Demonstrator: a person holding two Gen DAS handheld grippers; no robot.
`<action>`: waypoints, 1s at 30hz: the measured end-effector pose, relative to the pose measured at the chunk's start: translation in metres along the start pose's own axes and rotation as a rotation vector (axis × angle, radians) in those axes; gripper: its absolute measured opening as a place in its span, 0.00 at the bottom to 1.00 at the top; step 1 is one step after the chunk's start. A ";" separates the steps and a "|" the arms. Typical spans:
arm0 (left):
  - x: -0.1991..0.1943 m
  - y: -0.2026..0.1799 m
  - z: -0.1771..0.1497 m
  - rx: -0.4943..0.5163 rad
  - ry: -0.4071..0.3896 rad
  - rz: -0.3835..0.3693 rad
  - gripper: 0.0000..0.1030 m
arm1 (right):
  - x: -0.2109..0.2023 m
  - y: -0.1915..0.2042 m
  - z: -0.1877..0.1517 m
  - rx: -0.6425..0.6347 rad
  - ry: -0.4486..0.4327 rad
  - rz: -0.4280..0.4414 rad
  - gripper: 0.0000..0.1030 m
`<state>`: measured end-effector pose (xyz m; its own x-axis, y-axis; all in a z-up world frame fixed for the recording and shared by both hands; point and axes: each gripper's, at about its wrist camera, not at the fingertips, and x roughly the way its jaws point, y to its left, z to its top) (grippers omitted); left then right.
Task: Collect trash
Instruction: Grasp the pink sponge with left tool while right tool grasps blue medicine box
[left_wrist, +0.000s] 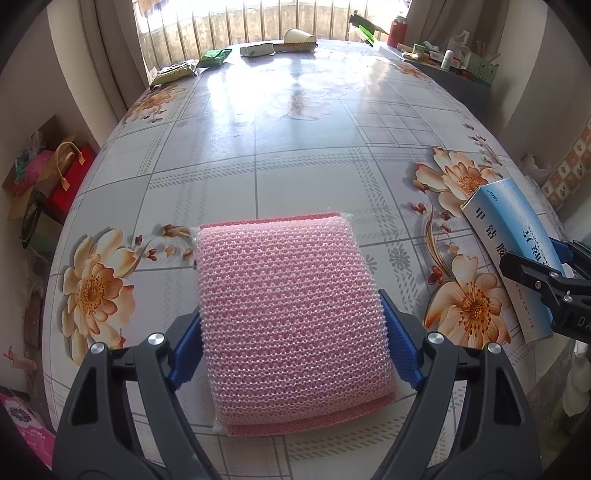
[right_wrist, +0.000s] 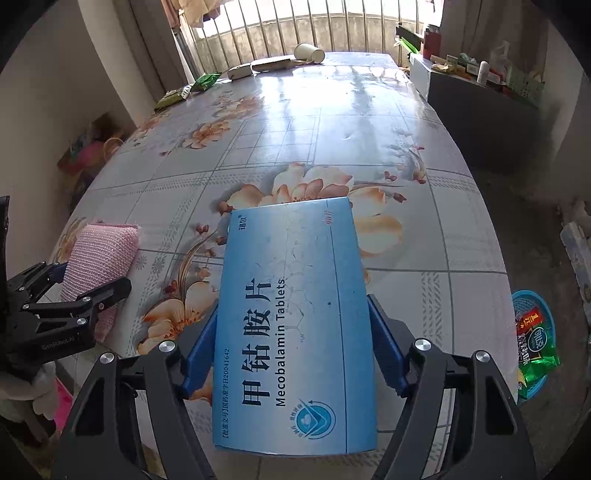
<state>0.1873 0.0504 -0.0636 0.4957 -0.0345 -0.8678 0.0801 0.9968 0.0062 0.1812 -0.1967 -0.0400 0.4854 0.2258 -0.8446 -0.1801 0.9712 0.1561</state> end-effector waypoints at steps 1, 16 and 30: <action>0.000 0.000 0.000 0.001 -0.001 0.002 0.77 | 0.000 0.000 0.000 0.001 0.000 0.001 0.70; -0.003 -0.003 -0.003 0.009 -0.017 0.040 0.77 | -0.001 0.000 -0.001 0.005 -0.006 0.000 0.70; -0.013 0.000 -0.003 0.005 -0.047 0.058 0.76 | -0.005 -0.001 -0.002 0.021 -0.016 0.010 0.69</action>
<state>0.1783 0.0513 -0.0539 0.5394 0.0199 -0.8418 0.0541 0.9968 0.0583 0.1776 -0.1992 -0.0366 0.4972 0.2362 -0.8349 -0.1668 0.9703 0.1752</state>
